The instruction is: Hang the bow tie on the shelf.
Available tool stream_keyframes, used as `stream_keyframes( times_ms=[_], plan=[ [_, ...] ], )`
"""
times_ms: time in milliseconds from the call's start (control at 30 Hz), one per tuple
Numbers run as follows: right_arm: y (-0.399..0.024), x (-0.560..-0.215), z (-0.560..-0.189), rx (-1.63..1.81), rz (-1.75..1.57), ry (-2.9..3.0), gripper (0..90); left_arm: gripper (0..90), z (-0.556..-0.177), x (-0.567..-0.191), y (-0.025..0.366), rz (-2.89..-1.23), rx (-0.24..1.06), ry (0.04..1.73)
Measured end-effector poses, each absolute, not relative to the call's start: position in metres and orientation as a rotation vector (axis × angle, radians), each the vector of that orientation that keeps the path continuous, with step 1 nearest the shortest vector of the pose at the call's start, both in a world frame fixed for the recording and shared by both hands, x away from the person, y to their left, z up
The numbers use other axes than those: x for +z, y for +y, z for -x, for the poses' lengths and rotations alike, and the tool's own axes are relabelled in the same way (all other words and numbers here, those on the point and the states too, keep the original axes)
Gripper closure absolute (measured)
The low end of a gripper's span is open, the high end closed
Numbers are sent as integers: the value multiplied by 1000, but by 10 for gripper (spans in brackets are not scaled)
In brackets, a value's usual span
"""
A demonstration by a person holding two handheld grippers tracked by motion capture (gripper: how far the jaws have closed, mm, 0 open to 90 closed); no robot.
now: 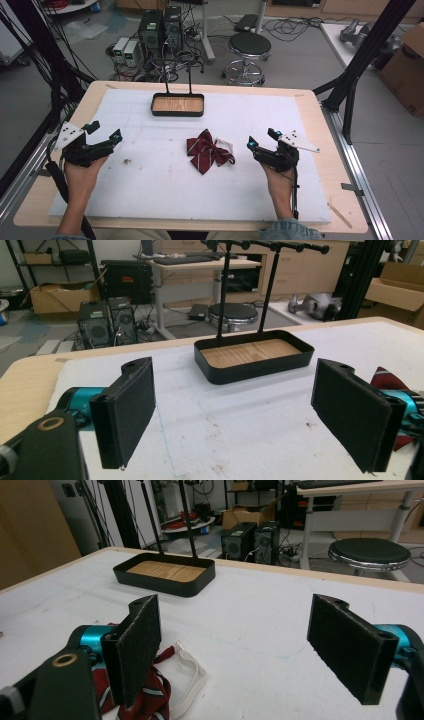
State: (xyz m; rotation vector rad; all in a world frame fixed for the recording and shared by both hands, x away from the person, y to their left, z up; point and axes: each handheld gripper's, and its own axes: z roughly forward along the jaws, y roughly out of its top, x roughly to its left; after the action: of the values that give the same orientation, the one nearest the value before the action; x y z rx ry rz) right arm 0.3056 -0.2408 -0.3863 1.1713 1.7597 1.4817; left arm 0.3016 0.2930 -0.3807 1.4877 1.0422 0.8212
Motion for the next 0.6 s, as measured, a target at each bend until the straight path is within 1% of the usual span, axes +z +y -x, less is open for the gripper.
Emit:
stream_keyframes(
  times_ms=[600],
  plan=[
    [-240, -386, -305, 1481, -1162, 1760, 208, 179, -301, -380, 292, -1490, 818, 1045]
  ],
)
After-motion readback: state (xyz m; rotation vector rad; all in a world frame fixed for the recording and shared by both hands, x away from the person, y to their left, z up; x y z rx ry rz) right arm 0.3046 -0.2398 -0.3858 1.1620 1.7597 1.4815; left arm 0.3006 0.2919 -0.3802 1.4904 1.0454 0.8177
